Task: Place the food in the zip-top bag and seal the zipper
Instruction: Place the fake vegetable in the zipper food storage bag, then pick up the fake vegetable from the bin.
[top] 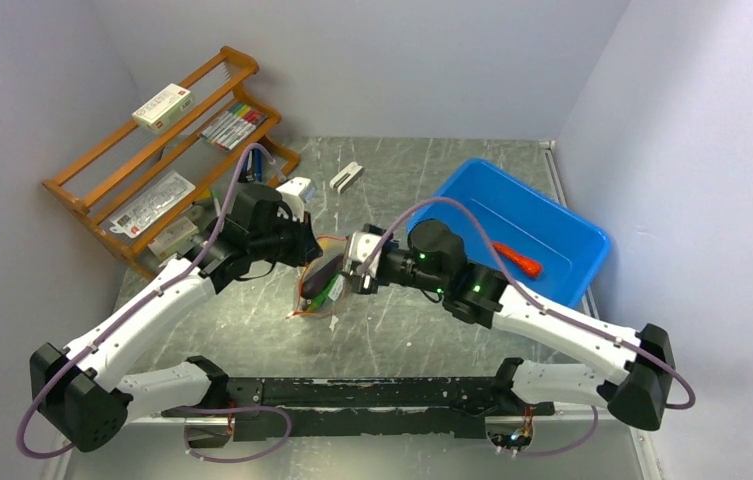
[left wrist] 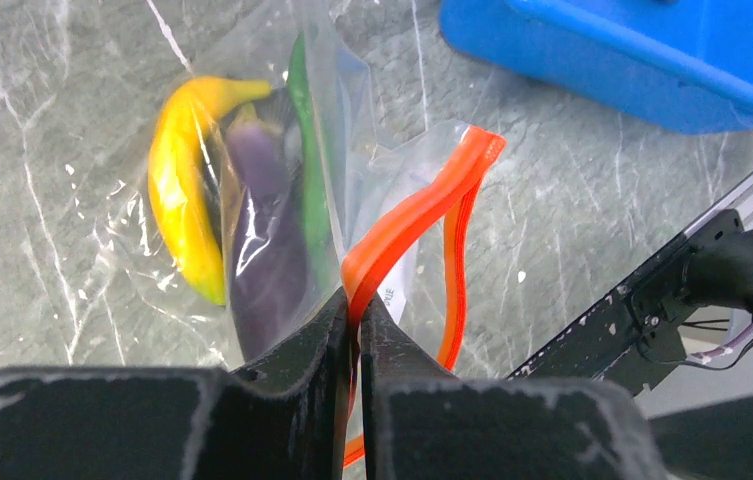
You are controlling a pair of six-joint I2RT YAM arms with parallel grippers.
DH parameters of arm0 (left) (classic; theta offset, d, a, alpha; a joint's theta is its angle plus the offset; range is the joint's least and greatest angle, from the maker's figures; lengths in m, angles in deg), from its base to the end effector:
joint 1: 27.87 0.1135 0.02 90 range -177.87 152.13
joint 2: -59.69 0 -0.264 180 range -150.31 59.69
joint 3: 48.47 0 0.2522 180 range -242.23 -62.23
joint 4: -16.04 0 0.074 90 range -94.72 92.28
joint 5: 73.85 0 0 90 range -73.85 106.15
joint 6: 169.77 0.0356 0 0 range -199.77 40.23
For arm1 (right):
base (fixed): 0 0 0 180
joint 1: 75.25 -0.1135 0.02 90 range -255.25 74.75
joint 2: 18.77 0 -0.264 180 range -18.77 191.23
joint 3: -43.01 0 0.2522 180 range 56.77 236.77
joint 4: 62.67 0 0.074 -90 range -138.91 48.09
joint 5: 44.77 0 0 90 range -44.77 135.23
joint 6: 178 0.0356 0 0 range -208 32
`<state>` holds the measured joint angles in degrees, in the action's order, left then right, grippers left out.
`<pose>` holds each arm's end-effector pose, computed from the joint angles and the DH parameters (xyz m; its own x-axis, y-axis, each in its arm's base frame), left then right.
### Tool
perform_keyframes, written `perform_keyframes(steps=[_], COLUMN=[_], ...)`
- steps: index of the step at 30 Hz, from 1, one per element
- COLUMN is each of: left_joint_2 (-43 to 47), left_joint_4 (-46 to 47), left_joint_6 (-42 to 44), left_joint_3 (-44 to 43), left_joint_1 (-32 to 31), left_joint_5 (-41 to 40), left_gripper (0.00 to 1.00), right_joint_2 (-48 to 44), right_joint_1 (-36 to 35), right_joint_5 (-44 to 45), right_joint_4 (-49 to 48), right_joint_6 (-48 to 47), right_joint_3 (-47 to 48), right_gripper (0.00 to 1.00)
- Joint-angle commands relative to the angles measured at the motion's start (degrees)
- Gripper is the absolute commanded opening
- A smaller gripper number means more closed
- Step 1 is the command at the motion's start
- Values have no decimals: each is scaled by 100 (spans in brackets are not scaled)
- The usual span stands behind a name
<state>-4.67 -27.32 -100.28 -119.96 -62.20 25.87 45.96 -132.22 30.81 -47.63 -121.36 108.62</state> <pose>0.1981 -0.1426 0.3183 -0.6913 0.0539 -0.7206 0.4550 0.8072 -0.3761 0.1368 0.2267 0.3296 0.4075 -0.3503 -0.8434 -0.8614 0.1591 -0.4823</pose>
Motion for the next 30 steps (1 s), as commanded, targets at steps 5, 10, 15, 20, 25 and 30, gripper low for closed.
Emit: perform_keyframes(steps=[5, 10, 15, 20, 25, 30], left_joint_2=[282, 262, 292, 320, 345, 344], left_joint_4=[218, 40, 141, 150, 157, 154], left_joint_6=[148, 123, 175, 170, 177, 172], left_joint_3=[253, 111, 217, 248, 297, 339], left_joint_1=[32, 34, 34, 31, 34, 32], left_joint_5=[-171, -281, -280, -306, -289, -235], left_gripper=[7, 7, 7, 7, 7, 7], right_joint_2=[-437, -571, -397, -288, -443, -282], right_joint_1=[-9, 110, 269, 1046, 2568, 3635], right_joint_5=[2266, 3619, 4564, 4506, 3684, 3566], right_joint_4=[157, 1255, 2378, 3174, 3258, 3409], right_joint_6=[3068, 4163, 4760, 5394, 5563, 5658], right_joint_3=[457, 849, 1080, 1133, 755, 497], right_gripper=[54, 55, 56, 56, 57, 63])
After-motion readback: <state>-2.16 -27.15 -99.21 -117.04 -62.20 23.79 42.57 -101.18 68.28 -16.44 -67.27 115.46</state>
